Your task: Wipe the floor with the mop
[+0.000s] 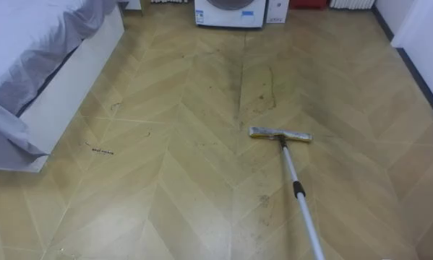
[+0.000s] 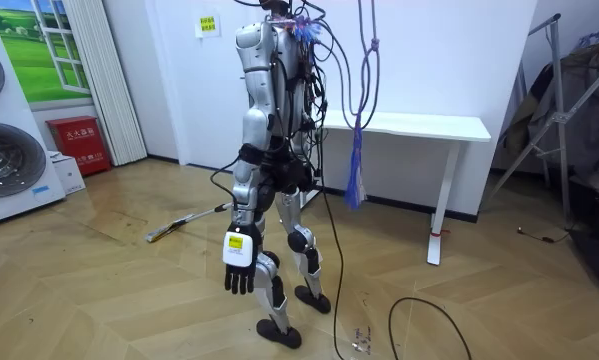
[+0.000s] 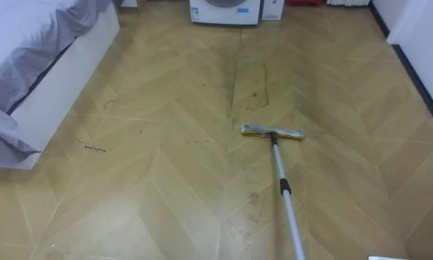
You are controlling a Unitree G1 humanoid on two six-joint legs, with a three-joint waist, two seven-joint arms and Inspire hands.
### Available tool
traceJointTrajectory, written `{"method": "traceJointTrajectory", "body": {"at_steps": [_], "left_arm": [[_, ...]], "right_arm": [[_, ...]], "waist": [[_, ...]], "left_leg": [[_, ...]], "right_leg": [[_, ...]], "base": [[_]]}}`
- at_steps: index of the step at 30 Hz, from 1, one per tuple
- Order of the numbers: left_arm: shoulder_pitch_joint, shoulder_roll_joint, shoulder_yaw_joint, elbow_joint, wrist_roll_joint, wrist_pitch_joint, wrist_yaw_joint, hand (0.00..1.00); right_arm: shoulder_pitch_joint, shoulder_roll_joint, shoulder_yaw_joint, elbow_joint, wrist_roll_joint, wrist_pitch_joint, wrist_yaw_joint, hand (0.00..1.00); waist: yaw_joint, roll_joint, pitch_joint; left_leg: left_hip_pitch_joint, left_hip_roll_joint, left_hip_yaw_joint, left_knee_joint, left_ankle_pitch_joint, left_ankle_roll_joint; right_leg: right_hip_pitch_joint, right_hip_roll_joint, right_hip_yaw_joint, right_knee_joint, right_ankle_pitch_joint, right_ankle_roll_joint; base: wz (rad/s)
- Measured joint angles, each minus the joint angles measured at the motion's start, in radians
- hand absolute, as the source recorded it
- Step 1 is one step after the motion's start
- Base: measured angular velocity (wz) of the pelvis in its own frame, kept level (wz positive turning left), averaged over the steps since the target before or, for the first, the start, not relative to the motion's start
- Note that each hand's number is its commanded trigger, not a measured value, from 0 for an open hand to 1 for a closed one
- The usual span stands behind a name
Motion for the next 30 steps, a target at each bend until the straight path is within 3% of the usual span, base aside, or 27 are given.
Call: {"method": "traceJointTrajectory", "body": {"at_steps": [20, 30], "left_arm": [[0.001, -0.018, -0.016, 0.001, 0.001, 0.002, -0.003, 0.0], [-0.042, -0.014, -0.056, 0.007, 0.001, -0.001, -0.008, 0.0]], "right_arm": [[-0.016, 0.003, 0.001, 0.001, 0.022, 0.002, 0.0, 1.0], [-0.036, -0.003, 0.02, -0.001, 0.058, 0.001, -0.001, 1.0]], "waist": [[0.004, 0.001, 0.0012], [0.005, -0.001, 0.0011]], "left_leg": [[-0.008, 0.0, -0.002, 0.014, -0.005, 0.003], [-0.116, 0.003, -0.003, 0.04, -0.004, 0.004]], "right_leg": [[-0.002, 0.0, 0.003, 0.002, 0.0, 0.0], [-0.112, 0.002, 0.015, 0.032, 0.0, 0.0]], "base": [[0.0], [0.0]]}}
